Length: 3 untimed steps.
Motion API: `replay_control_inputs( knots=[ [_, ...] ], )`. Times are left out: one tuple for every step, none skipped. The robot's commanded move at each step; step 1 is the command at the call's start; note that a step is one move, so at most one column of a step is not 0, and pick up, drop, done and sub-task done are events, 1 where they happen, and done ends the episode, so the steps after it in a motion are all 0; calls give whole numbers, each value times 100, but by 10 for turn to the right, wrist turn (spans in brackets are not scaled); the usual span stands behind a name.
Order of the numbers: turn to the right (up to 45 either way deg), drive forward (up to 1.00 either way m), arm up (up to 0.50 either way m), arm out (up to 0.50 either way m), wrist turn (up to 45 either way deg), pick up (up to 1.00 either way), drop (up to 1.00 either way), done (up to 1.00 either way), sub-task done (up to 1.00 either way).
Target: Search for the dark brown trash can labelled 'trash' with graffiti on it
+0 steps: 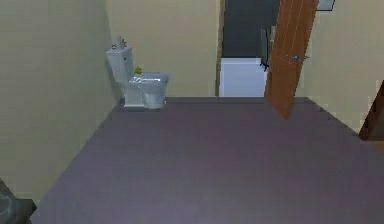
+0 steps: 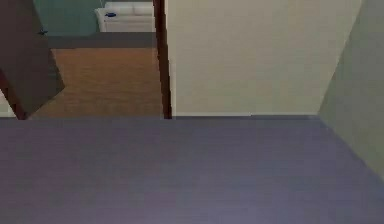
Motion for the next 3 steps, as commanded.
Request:
replay_control_inputs(
  knots=[
    [-450, 0, 0, 0, 0, 0, 0, 0, 0],
    [-150, 0, 0, 0, 0, 0, 0, 0, 0],
    [0, 0, 0, 0, 0, 0, 0, 100, 0]
  ],
)
